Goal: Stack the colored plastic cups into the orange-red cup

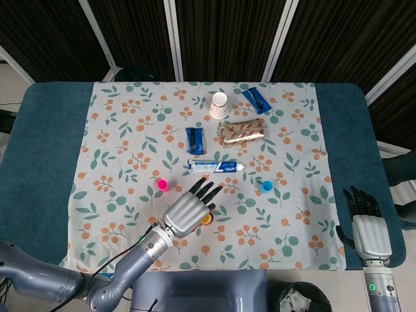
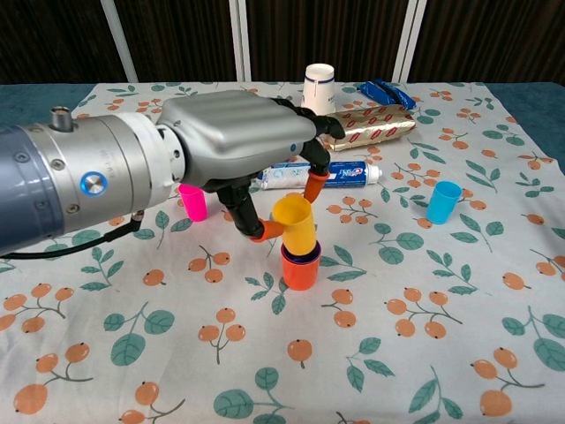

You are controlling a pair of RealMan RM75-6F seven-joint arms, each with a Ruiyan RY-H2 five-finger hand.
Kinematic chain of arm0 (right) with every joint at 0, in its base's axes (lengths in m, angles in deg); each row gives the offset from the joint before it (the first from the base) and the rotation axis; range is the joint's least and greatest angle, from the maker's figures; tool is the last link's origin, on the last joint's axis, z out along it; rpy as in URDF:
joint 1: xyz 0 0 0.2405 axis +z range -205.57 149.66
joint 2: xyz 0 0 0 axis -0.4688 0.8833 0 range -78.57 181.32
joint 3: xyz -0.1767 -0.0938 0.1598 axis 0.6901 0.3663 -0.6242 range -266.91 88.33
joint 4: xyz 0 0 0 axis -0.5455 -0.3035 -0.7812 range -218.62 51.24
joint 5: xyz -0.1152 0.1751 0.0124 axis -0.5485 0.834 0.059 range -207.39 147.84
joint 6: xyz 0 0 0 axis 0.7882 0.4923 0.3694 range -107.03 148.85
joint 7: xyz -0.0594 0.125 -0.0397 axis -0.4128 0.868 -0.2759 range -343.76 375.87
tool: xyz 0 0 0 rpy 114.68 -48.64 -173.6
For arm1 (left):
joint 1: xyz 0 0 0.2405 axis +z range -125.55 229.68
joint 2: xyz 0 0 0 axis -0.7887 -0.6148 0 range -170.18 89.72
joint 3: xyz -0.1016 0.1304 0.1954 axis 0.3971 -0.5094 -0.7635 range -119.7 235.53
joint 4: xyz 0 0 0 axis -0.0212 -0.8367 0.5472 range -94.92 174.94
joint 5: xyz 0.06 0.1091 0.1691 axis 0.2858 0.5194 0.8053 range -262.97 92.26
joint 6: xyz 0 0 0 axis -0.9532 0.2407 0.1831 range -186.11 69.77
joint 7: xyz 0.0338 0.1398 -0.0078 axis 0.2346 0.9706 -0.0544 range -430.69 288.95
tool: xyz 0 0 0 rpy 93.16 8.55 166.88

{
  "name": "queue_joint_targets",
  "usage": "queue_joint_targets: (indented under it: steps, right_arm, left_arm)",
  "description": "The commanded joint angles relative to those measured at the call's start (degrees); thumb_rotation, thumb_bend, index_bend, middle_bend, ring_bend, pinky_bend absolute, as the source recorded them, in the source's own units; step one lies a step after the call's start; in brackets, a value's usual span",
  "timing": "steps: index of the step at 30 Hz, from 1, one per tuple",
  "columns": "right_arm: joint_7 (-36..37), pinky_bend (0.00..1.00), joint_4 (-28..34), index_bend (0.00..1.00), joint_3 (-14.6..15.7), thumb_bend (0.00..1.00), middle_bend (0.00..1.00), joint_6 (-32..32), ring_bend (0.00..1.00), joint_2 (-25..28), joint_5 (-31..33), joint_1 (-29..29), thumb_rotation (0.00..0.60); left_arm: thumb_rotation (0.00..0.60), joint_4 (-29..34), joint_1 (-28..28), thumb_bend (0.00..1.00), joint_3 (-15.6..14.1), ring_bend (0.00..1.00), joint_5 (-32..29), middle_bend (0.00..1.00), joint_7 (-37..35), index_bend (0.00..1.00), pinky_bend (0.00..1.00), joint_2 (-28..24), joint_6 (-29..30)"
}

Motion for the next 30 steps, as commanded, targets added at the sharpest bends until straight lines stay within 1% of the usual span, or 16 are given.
queue_joint_targets:
  steps: [1, 6, 13, 16, 18, 20, 22, 24, 27, 30]
  right_arm:
    - [0.06, 0.09, -0.04, 0.02, -0.08, 0.4, 0.0, -0.14, 0.0, 0.04, 0.11, -0.04, 0.6]
    - [0.19, 0.09, -0.06, 0.02, -0.22, 0.4, 0.0, -0.48, 0.0, 0.12, 0.34, -0.08, 0.6]
    - [0.48, 0.09, 0.02, 0.02, -0.33, 0.4, 0.0, -0.76, 0.0, 0.29, 0.34, -0.15, 0.6]
    - [0.46, 0.09, 0.19, 0.02, -0.39, 0.4, 0.0, -0.9, 0.0, 0.42, 0.53, -0.23, 0.6]
    - [0.46, 0.09, 0.39, 0.02, -0.4, 0.4, 0.0, -1.04, 0.0, 0.54, 0.61, -0.25, 0.6]
    - [0.48, 0.09, 0.54, 0.02, -0.45, 0.4, 0.0, -1.01, 0.0, 0.66, 0.59, -0.29, 0.6]
    - [0.42, 0.09, 0.62, 0.02, -0.5, 0.4, 0.0, -0.98, 0.0, 0.75, 0.64, -0.34, 0.6]
    - [0.47, 0.09, 0.72, 0.02, -0.54, 0.4, 0.0, -1.04, 0.0, 0.9, 0.69, -0.37, 0.6]
    - [0.58, 0.09, 0.78, 0.02, -0.6, 0.4, 0.0, -1.14, 0.0, 1.13, 0.74, -0.4, 0.6]
    - [0.77, 0.09, 0.68, 0.02, -0.61, 0.4, 0.0, -1.24, 0.0, 1.26, 0.76, -0.43, 0.6]
  left_arm:
    - [0.6, -0.98, -0.57, 0.3, -0.09, 0.0, -0.5, 0.02, -0.03, 0.48, 0.03, 0.93, -0.02]
    - [0.6, -2.12, -1.19, 0.29, -0.52, 0.0, -0.21, 0.02, 0.15, 0.48, 0.03, 1.95, 0.25]
    - [0.6, -2.65, -2.1, 0.29, -1.04, 0.0, -1.79, 0.02, 1.94, 0.46, 0.03, 2.81, 1.11]
    - [0.6, -2.73, -2.37, 0.26, -1.4, 0.0, -2.36, 0.02, 3.21, 0.44, 0.03, 3.04, 2.02]
    - [0.6, -2.78, -2.53, 0.21, -1.53, 0.0, -2.86, 0.01, 3.87, 0.39, 0.03, 3.24, 2.5]
    - [0.6, -2.72, -2.69, 0.15, -1.64, 0.0, -3.82, 0.0, 4.59, 0.28, 0.03, 3.36, 2.91]
    - [0.6, -2.33, -2.85, 0.1, -1.71, 0.0, -5.6, 0.0, 5.88, 0.15, 0.03, 3.34, 3.59]
    - [0.6, -1.74, -3.3, 0.08, -1.74, 0.0, -7.48, 0.0, 8.64, 0.08, 0.03, 3.45, 5.41]
    - [0.6, -0.51, -3.87, 0.07, -1.31, 0.0, -6.86, 0.0, 11.52, 0.03, 0.03, 3.44, 8.63]
    - [0.6, 1.42, -3.23, 0.07, -0.49, 0.0, -4.33, 0.0, 10.54, 0.03, 0.03, 2.45, 11.21]
